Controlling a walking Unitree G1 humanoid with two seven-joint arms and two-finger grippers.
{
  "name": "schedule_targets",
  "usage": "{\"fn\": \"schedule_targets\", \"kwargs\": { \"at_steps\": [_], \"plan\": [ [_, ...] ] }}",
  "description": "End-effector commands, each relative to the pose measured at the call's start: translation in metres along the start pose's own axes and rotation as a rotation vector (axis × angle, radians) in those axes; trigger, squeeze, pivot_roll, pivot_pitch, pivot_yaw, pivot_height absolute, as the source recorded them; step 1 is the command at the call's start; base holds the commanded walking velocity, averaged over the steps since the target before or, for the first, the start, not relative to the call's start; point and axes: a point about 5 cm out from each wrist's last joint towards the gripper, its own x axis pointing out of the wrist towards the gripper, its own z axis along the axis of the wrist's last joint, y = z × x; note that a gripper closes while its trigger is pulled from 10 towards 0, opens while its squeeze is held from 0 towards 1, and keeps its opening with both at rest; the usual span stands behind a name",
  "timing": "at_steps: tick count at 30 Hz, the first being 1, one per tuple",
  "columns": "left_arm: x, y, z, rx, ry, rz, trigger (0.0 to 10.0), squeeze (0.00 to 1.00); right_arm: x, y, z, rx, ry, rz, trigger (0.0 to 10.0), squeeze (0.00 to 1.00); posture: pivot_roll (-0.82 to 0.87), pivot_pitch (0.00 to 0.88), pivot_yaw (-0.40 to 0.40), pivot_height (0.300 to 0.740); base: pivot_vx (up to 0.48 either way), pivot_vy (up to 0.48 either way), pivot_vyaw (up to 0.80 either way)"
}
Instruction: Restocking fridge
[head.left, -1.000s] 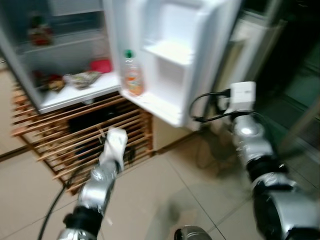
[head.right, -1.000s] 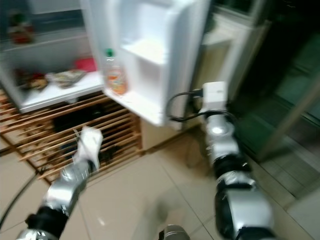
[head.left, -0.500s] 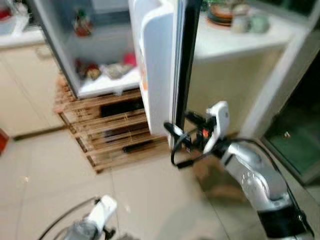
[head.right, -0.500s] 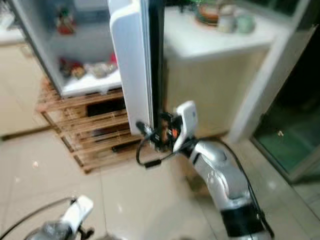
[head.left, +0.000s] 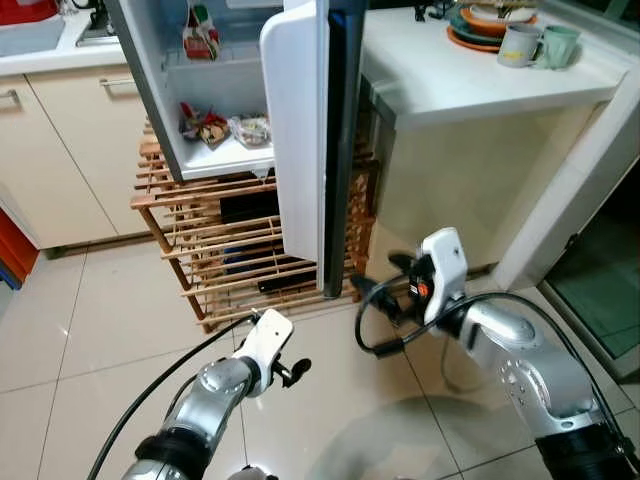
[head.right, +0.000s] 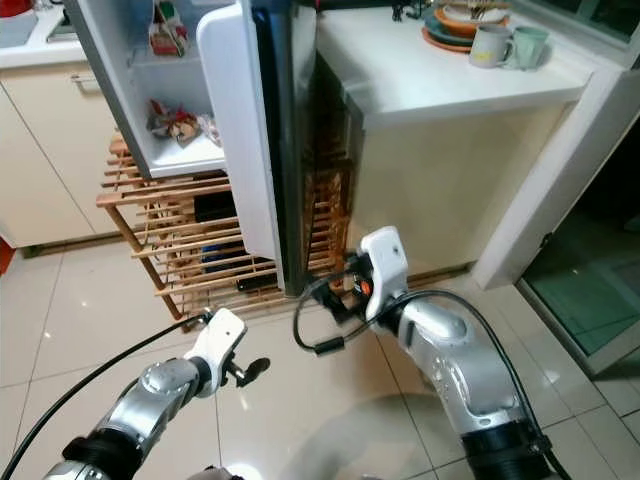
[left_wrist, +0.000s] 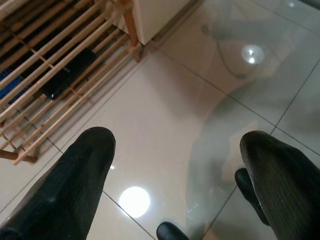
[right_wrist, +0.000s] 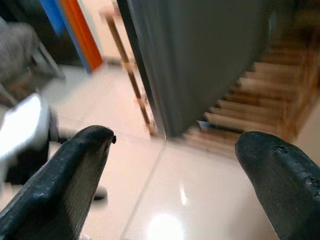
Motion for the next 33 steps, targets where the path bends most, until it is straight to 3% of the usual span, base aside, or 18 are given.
{"fn": "schedule_targets", "kwargs": {
  "at_steps": [1,4,6,10,12,17,22,24,28,29,31,33],
  "plan": [
    [0.001,0.000,-0.006,-0.008,0.076,-0.036,10.0,0.00,-0.007,-0.005,-0.017,-0.009,0.123,0.003,10.0,0.00,-0.12,0.000,0.048,0.740,0.000,0.000,0.00],
    [0.001,-0.002,-0.011,0.013,0.124,-0.067,10.0,0.00,-0.013,-0.011,-0.028,-0.017,0.187,-0.013,10.0,0.00,-0.12,0.000,0.051,0.740,0.000,0.000,0.00],
    [0.005,-0.005,-0.003,0.009,0.109,-0.090,10.0,0.00,-0.019,-0.025,-0.037,-0.023,0.224,-0.088,10.0,0.00,-0.12,0.000,0.055,0.740,0.000,0.000,0.00],
    [0.015,-0.020,0.040,-0.015,-0.023,-0.170,10.0,0.00,-0.021,-0.052,-0.038,-0.059,0.250,-0.291,10.0,0.00,-0.13,0.000,0.062,0.740,0.000,0.000,0.00],
    [0.018,-0.031,0.072,-0.011,-0.115,-0.223,10.0,0.00,-0.021,-0.065,-0.032,-0.078,0.248,-0.395,10.0,0.00,-0.13,0.000,0.062,0.740,0.000,0.000,0.00],
    [0.020,-0.047,0.118,0.007,-0.245,-0.303,10.0,0.00,-0.019,-0.068,-0.026,-0.096,0.232,-0.426,10.0,0.00,-0.13,0.000,0.059,0.740,0.000,0.000,0.00],
    [0.010,-0.059,0.161,0.008,-0.400,-0.390,10.0,0.00,-0.018,-0.068,-0.027,-0.094,0.229,-0.427,10.0,0.00,-0.15,0.000,0.062,0.740,0.000,0.000,0.00],
    [0.004,-0.049,0.176,0.001,-0.476,-0.297,10.0,0.00,-0.017,-0.067,-0.028,-0.087,0.227,-0.426,10.0,0.00,-0.15,0.000,0.063,0.740,0.000,0.000,0.00],
    [-0.004,-0.009,0.184,0.058,-0.510,0.039,10.0,0.00,-0.017,-0.063,-0.033,-0.075,0.233,-0.406,10.0,0.00,-0.15,0.000,0.061,0.740,0.000,0.000,0.00],
    [-0.004,-0.009,0.184,0.058,-0.510,0.039,10.0,0.00,-0.017,-0.063,-0.033,-0.075,0.233,-0.406,10.0,0.00,-0.15,0.000,0.061,0.740,0.000,0.000,0.00],
    [-0.015,0.012,0.186,0.186,-0.553,0.187,10.0,0.00,-0.017,-0.062,-0.035,-0.070,0.239,-0.392,10.0,0.00,-0.14,0.000,0.057,0.740,0.000,0.000,0.00],
    [-0.024,0.036,0.178,0.224,-0.517,0.337,10.0,0.00,-0.017,-0.059,-0.036,-0.065,0.244,-0.365,10.0,0.00,-0.13,0.000,0.054,0.740,0.000,0.000,0.00]
  ]
}}
